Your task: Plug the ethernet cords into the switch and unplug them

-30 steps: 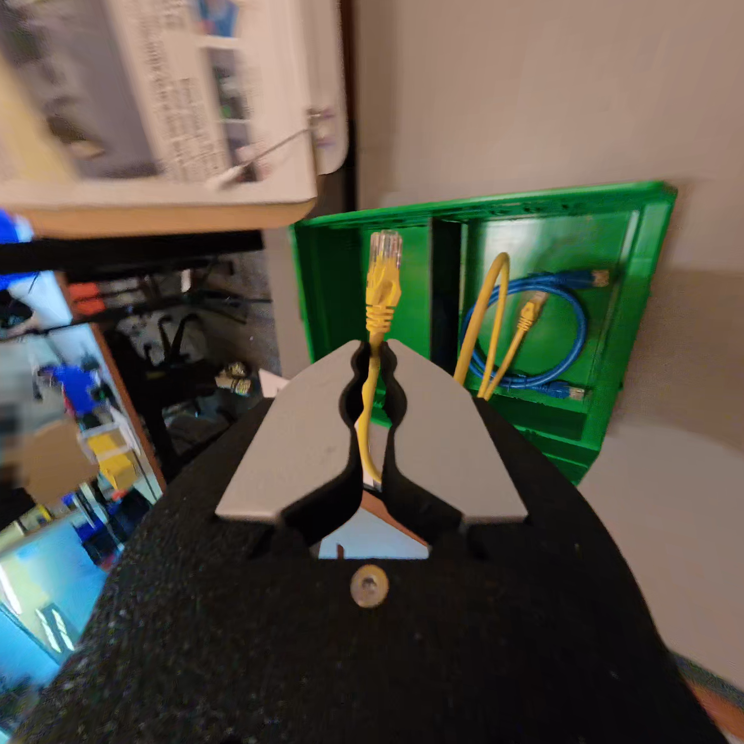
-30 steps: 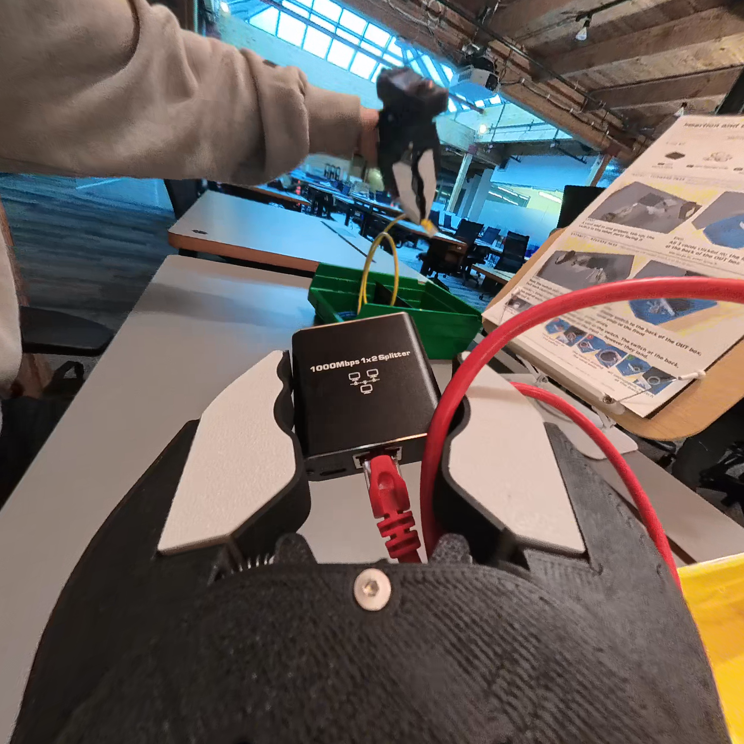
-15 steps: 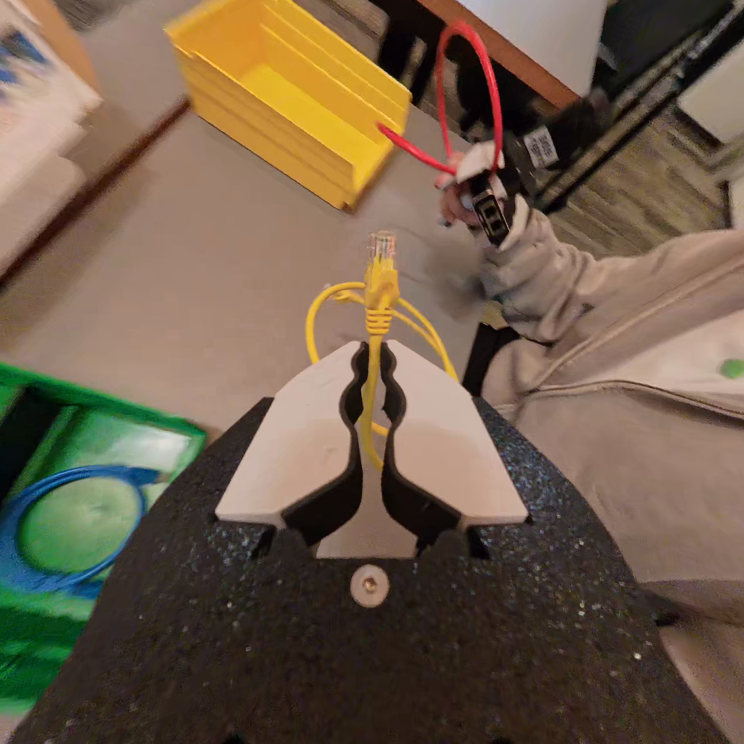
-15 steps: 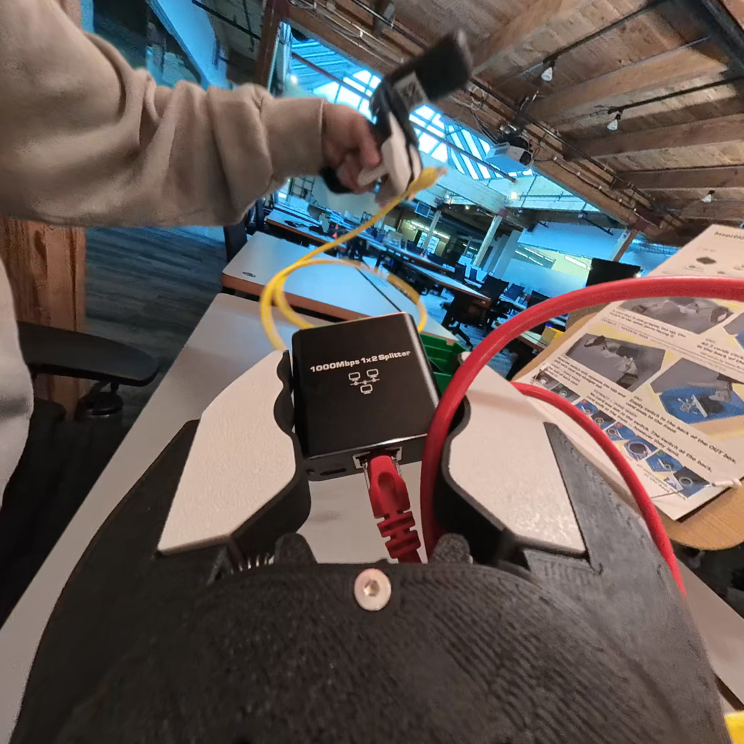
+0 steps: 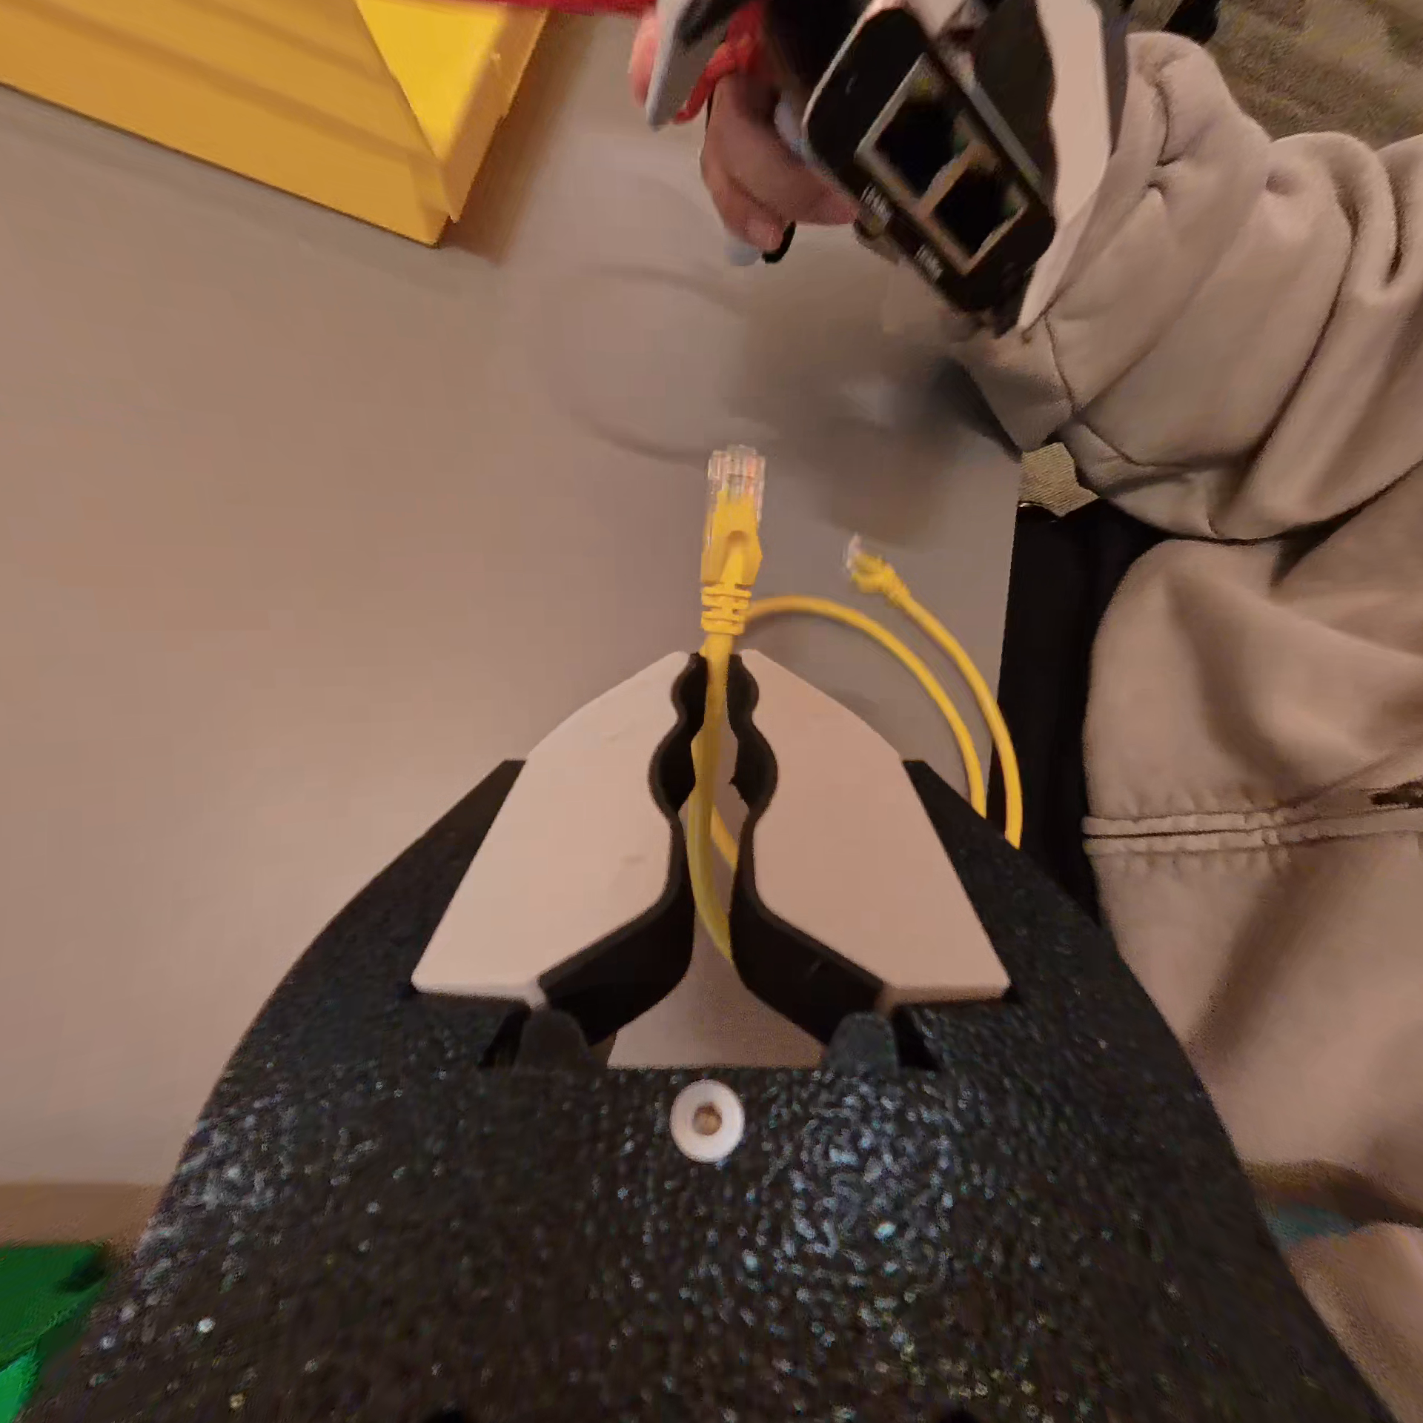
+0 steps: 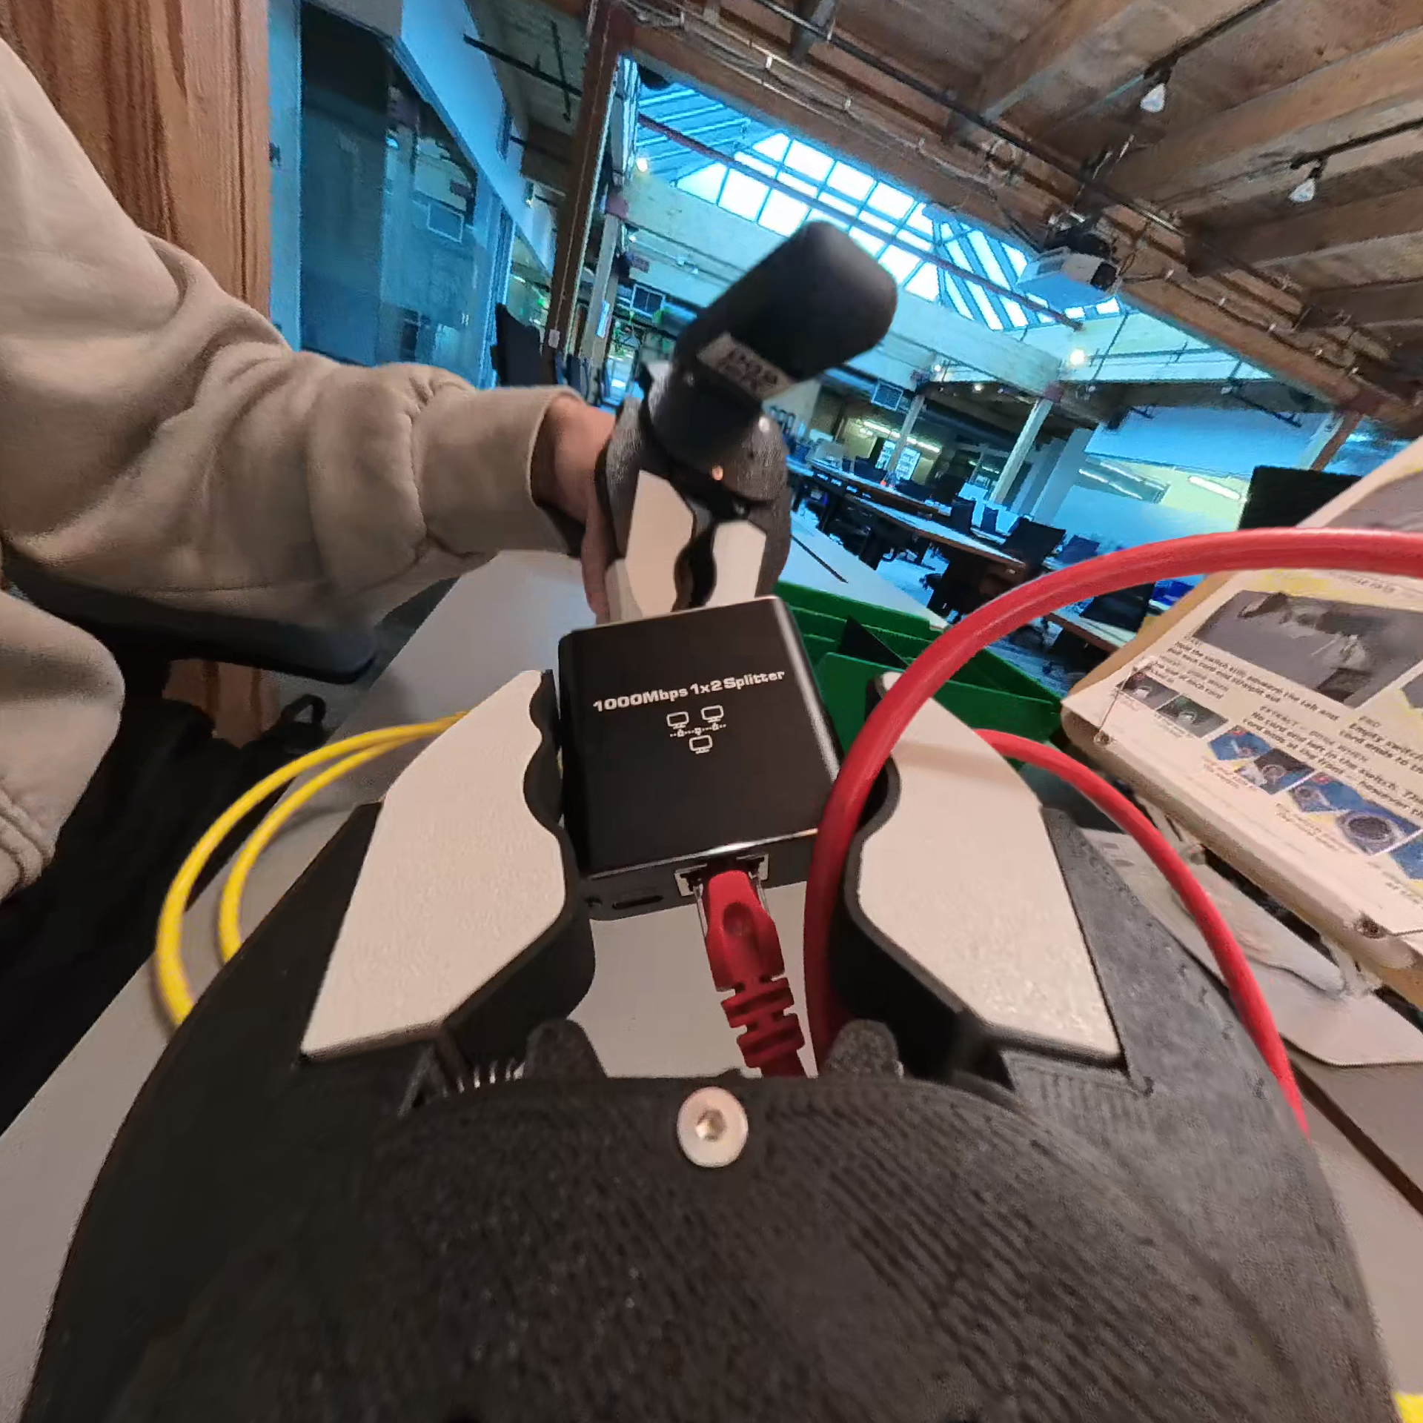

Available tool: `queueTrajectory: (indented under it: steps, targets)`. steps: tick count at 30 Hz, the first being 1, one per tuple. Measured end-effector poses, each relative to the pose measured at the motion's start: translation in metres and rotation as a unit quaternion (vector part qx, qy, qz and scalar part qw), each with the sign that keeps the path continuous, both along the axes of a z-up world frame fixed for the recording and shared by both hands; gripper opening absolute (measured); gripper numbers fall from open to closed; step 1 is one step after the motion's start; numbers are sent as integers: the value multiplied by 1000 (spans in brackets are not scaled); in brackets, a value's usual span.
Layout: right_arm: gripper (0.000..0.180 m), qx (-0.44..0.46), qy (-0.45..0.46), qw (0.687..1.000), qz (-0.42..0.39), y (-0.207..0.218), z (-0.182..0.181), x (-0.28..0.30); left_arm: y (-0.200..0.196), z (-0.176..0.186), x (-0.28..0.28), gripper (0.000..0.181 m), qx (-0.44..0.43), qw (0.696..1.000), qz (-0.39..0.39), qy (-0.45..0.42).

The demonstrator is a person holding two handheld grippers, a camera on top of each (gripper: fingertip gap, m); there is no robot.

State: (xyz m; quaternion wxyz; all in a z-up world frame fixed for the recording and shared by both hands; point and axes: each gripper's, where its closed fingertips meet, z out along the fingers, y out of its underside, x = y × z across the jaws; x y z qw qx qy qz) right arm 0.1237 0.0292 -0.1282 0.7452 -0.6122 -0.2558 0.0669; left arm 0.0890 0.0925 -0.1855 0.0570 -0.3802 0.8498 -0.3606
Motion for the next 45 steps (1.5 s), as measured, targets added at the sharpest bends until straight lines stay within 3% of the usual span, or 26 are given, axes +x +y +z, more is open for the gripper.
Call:
queueTrajectory:
  steps: [8, 14, 17, 23, 28, 34, 36, 45]
  targets:
    - [77, -58, -31, 997, -37, 8, -18, 9, -16, 16, 2, 5, 100, 994, -36, 34]
    - [76, -136, -72, 984, -90, 14, -34, 19, -16, 3, 7, 5, 131, 990, -43, 28]
    - [76, -164, -80, 977, -110, 14, -41, 26, -11, -22, 9, 5, 145, 987, -62, 12]
    - [76, -171, -70, 976, -112, 13, -46, 30, -15, -86, 22, 5, 98, 986, -83, -105]
    - [76, -172, -68, 977, -104, 13, -49, 29, -26, -111, 23, 6, 70, 979, -100, -161]
    - [76, -173, -69, 978, -99, 12, -49, 28, -37, -115, 22, 17, 29, 983, -126, -131]
    - [77, -171, -70, 978, -99, 12, -49, 28, -37, -118, 24, 28, 28, 986, -122, -112]
    - [76, -173, -71, 978, -96, 11, -50, 27, -34, -116, 33, 29, 7, 993, -75, -91]
